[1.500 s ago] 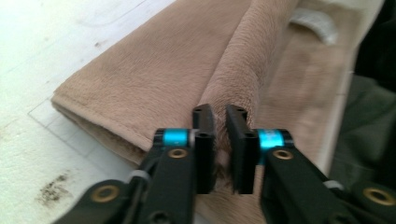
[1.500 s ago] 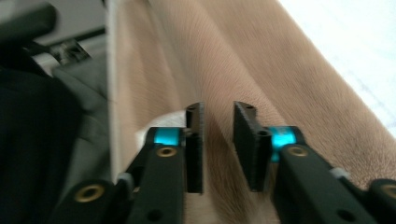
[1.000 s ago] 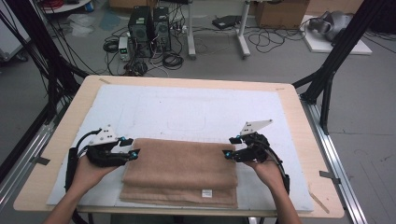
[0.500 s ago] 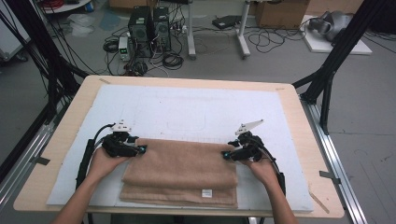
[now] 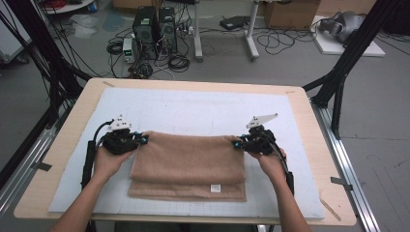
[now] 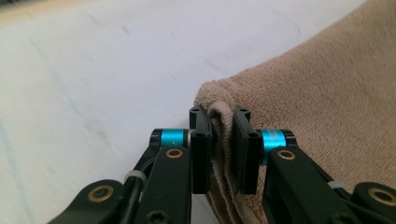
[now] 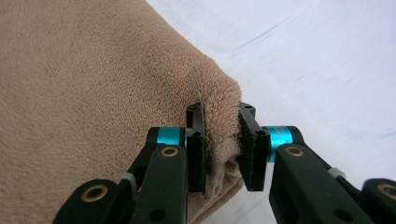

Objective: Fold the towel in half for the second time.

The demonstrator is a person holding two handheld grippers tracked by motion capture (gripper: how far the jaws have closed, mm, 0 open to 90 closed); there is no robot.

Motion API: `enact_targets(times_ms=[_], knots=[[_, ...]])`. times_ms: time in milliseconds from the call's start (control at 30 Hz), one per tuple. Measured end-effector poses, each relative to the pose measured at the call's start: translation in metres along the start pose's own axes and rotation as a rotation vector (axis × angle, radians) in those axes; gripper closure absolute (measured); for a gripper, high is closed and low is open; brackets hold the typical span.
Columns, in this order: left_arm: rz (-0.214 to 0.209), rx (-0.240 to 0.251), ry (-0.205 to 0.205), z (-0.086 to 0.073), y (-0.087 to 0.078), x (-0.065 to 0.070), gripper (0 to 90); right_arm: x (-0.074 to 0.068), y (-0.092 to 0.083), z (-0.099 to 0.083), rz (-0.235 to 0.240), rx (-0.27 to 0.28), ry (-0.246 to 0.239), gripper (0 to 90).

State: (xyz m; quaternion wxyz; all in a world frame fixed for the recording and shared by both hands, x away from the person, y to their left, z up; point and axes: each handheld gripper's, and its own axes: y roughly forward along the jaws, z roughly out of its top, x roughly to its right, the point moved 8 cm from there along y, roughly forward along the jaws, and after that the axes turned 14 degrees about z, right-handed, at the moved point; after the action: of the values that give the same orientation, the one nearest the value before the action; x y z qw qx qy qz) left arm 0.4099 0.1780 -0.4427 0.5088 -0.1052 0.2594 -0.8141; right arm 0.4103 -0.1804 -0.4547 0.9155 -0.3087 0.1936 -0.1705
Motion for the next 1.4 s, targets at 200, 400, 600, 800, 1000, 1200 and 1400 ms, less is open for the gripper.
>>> enact_targets(times_ms=[200, 400, 600, 800, 1000, 1200, 1400], knots=[[0.051, 0.046, -0.056, 0.036, 0.011, -0.024, 79.3, 0.025, -0.008, 0.042, -0.061, 0.028, -0.031, 75.6], [0.090, -0.006, -0.077, 0.036, 0.030, -0.035, 57.6, 0.054, 0.001, 0.053, -0.121, -0.009, 0.013, 60.2], [0.059, -0.046, -0.067, 0.008, 0.025, -0.034, 54.0, 0.040, 0.007, 0.039, -0.085, -0.004, 0.021, 51.6], [0.004, -0.069, -0.028, -0.013, 0.012, -0.019, 50.1, 0.013, 0.006, 0.022, -0.049, 0.004, 0.008, 47.9], [-0.040, -0.069, 0.039, -0.023, 0.002, 0.001, 49.0, -0.011, 0.006, 0.002, -0.007, 0.015, -0.011, 47.3], [-0.074, -0.135, 0.120, -0.034, 0.008, 0.016, 53.8, -0.009, 0.016, -0.025, 0.004, -0.029, 0.027, 47.7], [-0.059, -0.096, 0.077, -0.047, 0.011, 0.018, 65.9, -0.009, 0.026, -0.028, 0.003, -0.061, -0.001, 65.6]])
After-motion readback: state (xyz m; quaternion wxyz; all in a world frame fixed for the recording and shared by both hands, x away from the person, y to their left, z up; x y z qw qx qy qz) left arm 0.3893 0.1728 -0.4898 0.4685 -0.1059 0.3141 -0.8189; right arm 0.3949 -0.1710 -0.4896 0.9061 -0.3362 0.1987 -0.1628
